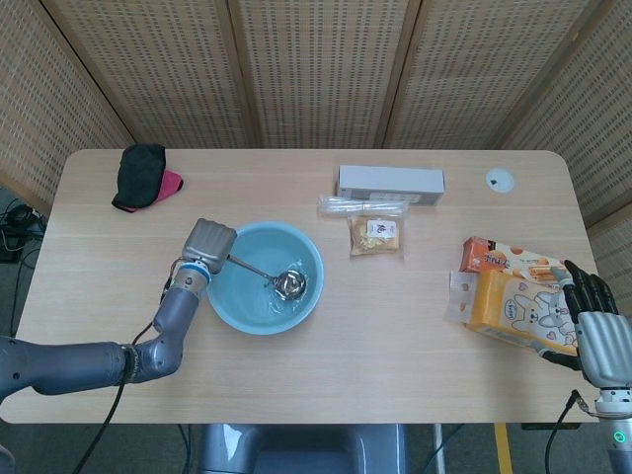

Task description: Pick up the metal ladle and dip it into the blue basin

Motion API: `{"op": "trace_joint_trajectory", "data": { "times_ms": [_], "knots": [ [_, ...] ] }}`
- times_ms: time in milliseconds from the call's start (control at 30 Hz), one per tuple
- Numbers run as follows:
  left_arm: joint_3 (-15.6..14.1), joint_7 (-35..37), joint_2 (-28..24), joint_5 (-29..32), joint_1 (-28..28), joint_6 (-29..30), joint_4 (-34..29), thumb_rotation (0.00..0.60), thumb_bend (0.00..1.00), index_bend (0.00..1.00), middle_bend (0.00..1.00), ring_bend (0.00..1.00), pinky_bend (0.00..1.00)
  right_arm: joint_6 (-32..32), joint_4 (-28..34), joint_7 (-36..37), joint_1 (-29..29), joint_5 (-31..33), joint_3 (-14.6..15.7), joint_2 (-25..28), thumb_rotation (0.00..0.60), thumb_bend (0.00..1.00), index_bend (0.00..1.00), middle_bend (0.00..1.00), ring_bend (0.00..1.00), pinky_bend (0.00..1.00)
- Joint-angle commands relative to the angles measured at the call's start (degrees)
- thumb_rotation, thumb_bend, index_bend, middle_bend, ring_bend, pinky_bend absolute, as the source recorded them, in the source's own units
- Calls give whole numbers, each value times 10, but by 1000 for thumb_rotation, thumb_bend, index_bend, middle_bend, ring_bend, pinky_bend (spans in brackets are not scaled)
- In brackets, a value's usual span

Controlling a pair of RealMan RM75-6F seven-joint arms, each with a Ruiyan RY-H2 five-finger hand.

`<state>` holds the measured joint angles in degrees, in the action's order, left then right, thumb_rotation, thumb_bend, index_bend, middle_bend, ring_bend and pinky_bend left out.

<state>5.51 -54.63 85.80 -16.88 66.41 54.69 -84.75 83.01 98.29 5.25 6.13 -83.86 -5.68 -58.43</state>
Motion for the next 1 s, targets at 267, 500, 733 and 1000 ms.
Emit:
{"op": "trace_joint_trajectory", "data": {
  "times_ms": [267,500,733,1000],
  "knots": [
    [10,-45,-64,51,30,31,-81,600,837,927,921,888,979,-1,0,-4,0,2,0,-2,600,0,0,0,0,0],
    [20,-79,-121,84,55,61,-139,600,822,934,922,888,976,-3,0,-6,1,7,-2,-2,600,0,0,0,0,0],
    [29,-116,-165,131,81,82,-186,600,819,943,921,888,975,-3,1,-8,2,6,-2,-2,600,0,0,0,0,0],
    [27,-127,-183,142,94,84,-203,600,783,949,921,888,973,0,2,-7,0,5,-2,-2,600,0,0,0,0,0]
  ]
}}
